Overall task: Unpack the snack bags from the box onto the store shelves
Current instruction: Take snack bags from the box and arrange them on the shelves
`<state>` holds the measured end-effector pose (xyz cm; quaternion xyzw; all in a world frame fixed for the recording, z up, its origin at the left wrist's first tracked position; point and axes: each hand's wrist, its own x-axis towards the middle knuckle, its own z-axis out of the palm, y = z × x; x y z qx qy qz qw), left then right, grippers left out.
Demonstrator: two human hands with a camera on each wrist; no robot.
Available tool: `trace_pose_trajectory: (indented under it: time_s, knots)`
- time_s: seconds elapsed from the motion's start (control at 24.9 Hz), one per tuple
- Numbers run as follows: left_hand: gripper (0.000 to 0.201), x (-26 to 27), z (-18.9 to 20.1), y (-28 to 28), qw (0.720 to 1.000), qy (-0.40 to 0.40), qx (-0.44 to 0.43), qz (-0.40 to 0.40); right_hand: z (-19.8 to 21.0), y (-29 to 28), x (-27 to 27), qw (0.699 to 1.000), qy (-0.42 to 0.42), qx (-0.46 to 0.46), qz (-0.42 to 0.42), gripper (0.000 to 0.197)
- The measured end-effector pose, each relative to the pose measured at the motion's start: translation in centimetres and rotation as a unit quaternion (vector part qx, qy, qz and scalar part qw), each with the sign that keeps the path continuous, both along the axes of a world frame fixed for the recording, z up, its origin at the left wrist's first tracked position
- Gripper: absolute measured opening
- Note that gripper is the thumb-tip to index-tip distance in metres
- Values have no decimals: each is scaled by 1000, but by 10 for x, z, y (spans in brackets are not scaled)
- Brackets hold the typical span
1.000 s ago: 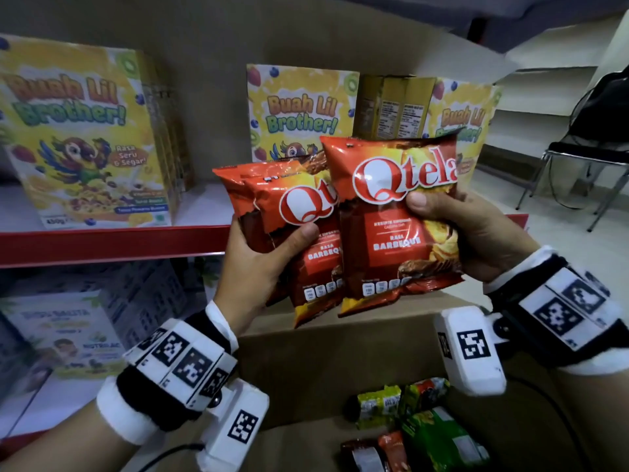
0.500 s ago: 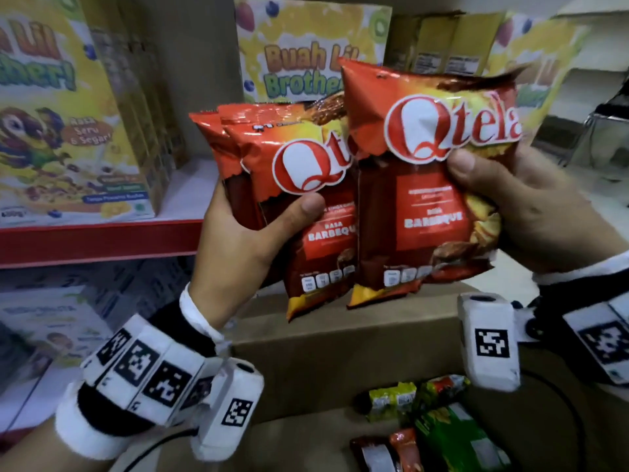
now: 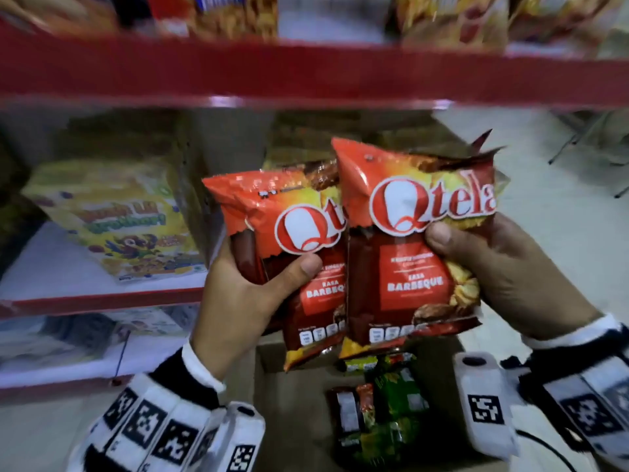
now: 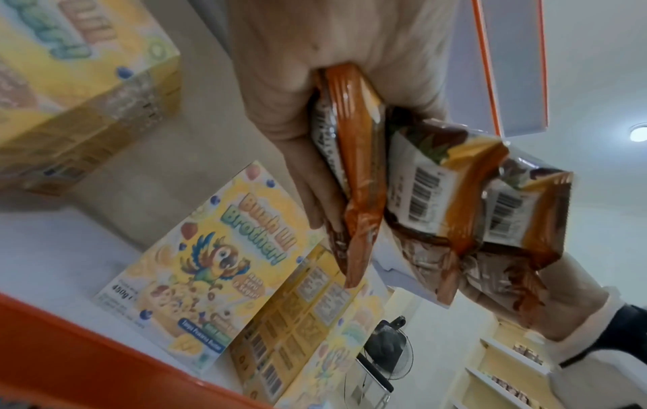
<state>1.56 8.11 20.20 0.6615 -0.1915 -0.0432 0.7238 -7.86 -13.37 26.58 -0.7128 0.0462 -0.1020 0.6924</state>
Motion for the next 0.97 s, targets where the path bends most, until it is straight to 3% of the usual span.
trace_pose_trajectory:
  time_s: [0.12, 0.24, 0.44, 0.64, 0.8, 0.97]
  knots:
    - [67, -16, 57, 11, 1000, -3, 17, 1, 64, 5, -16, 999, 39, -18, -2, 30]
    - [87, -32, 127, 23, 1000, 3, 20, 8, 138, 12, -28, 998, 59, -25, 8, 47]
    - [76, -32, 262, 40, 999, -35, 33, 18, 274, 23, -29, 997, 57, -40, 33, 51]
    - [88, -21, 379, 53, 999, -45, -2, 21, 395, 30, -20, 995, 32, -81, 45, 51]
    - [79, -17, 440, 66, 997, -75, -9, 27, 462, 38, -18, 992, -17, -114, 53, 73]
    - [87, -10, 482, 90, 994, -103, -13, 44, 517, 34, -11, 989, -109, -99, 3, 58]
